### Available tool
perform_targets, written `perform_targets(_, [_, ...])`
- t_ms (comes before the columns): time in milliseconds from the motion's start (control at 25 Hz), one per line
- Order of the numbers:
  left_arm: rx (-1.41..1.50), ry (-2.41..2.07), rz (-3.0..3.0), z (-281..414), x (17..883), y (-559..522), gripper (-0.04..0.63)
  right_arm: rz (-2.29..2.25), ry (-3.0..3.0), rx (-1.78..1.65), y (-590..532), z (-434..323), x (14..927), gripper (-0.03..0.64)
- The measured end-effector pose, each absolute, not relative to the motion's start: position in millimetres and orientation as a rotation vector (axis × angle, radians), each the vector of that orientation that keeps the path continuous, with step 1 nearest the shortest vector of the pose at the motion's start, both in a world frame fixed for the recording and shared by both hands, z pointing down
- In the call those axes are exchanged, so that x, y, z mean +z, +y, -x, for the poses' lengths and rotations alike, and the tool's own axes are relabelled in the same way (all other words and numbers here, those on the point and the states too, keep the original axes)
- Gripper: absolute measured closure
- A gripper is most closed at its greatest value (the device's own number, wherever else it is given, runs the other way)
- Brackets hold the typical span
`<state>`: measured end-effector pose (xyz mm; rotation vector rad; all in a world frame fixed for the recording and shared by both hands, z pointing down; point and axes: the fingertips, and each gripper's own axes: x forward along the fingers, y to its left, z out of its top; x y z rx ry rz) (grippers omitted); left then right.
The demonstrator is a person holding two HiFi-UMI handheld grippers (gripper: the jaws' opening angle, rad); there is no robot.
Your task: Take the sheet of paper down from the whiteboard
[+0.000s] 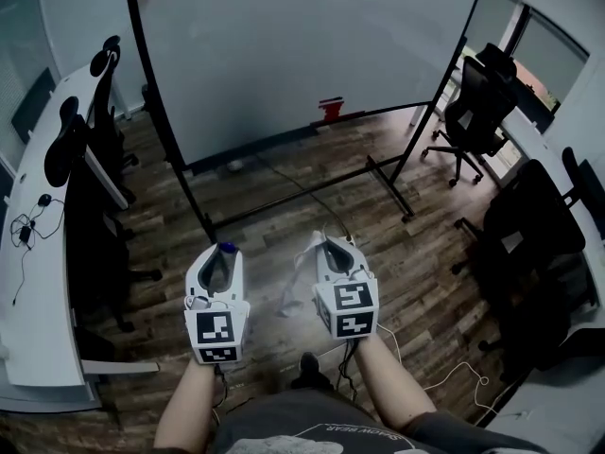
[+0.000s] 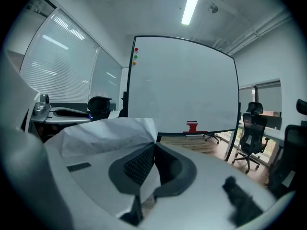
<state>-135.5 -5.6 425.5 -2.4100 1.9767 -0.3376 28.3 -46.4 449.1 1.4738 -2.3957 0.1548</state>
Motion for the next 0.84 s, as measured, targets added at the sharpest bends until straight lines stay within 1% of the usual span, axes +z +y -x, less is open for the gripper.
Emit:
perform_targets(480, [-0.311,1.91,2.478,169,437,56,0.469,-1.55,-2.345,0.146,20,3,454,0.595])
perform_targets(840, [-0.3,1.851,2.504,193,433,112,0.469,-1.671,-2.275,0.165,84,11,451,0.595])
